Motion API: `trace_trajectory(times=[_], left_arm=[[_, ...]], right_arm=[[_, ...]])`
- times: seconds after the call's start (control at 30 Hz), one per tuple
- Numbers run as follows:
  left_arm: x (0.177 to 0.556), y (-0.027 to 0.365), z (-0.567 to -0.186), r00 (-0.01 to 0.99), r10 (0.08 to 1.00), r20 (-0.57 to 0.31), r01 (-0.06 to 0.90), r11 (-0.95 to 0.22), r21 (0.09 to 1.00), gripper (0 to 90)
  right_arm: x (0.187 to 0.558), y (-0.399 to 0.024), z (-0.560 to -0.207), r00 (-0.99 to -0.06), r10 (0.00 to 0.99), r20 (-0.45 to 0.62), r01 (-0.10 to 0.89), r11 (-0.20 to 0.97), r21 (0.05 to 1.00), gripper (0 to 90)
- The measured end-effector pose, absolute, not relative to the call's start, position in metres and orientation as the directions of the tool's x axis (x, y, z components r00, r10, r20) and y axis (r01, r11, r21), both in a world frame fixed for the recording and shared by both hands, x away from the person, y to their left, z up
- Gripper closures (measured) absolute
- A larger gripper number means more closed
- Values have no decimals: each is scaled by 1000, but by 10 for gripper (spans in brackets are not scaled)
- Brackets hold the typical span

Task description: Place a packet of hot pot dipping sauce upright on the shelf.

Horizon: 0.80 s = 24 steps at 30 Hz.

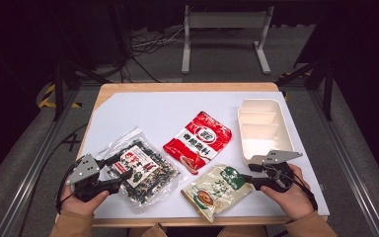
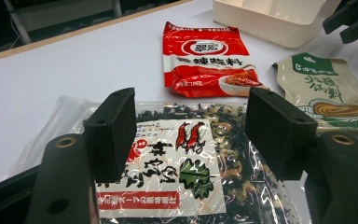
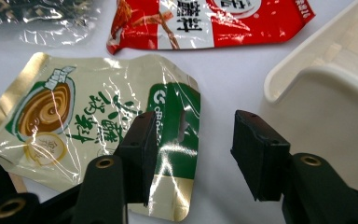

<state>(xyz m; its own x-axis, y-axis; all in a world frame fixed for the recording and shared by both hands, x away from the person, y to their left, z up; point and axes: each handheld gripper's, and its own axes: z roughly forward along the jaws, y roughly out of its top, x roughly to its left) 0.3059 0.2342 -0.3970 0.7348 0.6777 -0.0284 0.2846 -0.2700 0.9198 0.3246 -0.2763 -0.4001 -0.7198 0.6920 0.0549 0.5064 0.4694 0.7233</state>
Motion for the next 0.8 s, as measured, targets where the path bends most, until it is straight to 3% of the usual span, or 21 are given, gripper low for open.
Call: trace_trajectory(times=[0.8], left_arm=[[307,233,-399,735,677,-29,295,-281,913,334]], right_arm=[[332,-266,-425,-724,678,124,590,516,621,447]])
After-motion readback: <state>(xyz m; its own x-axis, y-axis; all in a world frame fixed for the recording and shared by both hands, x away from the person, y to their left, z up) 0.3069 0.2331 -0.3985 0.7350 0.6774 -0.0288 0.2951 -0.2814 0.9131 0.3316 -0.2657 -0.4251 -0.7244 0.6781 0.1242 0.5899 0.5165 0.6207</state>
